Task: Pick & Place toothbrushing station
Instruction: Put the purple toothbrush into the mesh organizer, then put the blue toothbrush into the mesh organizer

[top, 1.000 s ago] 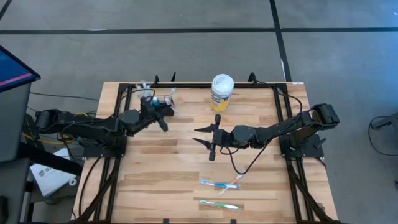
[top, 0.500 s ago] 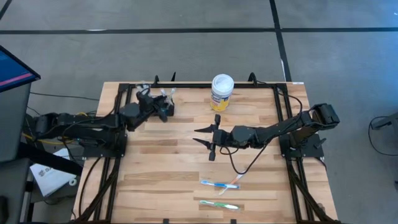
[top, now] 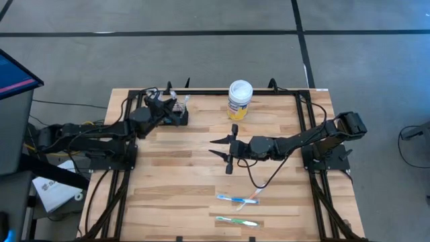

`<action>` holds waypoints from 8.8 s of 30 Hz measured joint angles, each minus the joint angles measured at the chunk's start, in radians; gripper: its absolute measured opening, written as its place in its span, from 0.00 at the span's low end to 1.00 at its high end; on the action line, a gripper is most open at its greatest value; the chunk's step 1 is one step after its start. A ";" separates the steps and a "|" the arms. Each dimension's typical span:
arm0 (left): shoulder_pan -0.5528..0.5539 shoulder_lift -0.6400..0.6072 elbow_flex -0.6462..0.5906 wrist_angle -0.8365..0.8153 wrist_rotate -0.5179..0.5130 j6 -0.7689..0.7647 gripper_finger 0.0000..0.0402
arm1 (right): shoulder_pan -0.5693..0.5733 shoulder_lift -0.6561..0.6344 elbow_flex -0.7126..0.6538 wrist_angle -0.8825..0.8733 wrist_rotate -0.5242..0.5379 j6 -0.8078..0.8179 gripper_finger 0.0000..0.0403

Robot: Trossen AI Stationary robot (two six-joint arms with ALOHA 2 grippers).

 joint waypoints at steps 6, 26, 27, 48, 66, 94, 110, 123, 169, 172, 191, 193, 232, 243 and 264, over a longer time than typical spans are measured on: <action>0.019 0.000 0.000 -0.002 0.000 0.000 0.02 | 0.000 0.000 0.000 -0.003 0.000 0.000 0.34; 0.046 0.137 0.001 0.000 0.008 -0.070 0.02 | 0.000 0.000 0.000 -0.003 0.000 0.000 0.33; 0.051 0.144 0.001 0.001 0.008 -0.072 0.02 | 0.000 0.000 0.000 -0.003 0.000 0.000 0.33; 0.063 0.154 0.001 0.003 0.026 -0.102 0.11 | 0.000 0.000 0.000 -0.004 0.000 0.000 0.34; 0.062 0.154 0.001 0.004 0.050 -0.104 0.16 | 0.000 0.000 0.000 -0.016 0.000 0.000 0.33; -0.097 0.150 0.001 0.046 0.578 -0.094 0.16 | 0.009 0.000 0.000 -0.224 -0.140 0.095 0.34; -0.265 0.150 0.000 0.070 0.613 -0.091 0.14 | 0.140 0.000 0.000 -0.554 -0.261 0.252 0.33; -0.287 0.150 0.000 0.097 0.613 -0.070 0.14 | 0.219 0.002 0.000 -0.626 -0.263 0.346 0.32; -0.450 0.150 0.000 0.126 0.636 -0.064 0.14 | 0.304 0.263 0.027 -0.616 -0.260 0.592 0.24; -0.450 0.150 0.000 0.125 0.636 -0.064 0.14 | 0.305 0.263 0.027 -0.616 -0.266 0.592 0.14; -0.450 0.150 0.000 0.124 0.628 -0.064 0.14 | 0.305 0.242 0.051 -0.621 -0.277 0.517 0.00; -0.450 0.150 0.000 0.124 0.628 -0.064 0.14 | 0.305 0.222 0.053 -0.628 -0.254 0.512 0.00; -0.449 0.151 0.000 0.154 0.628 -0.041 0.15 | 0.173 0.026 0.052 -0.346 0.104 0.161 0.00; -0.449 0.152 0.000 0.249 0.609 0.011 0.23 | 0.120 0.026 0.052 -0.160 0.088 0.053 0.00; -0.413 0.334 0.001 0.620 0.599 0.076 0.32 | 0.029 0.026 0.051 -0.031 0.015 0.018 0.00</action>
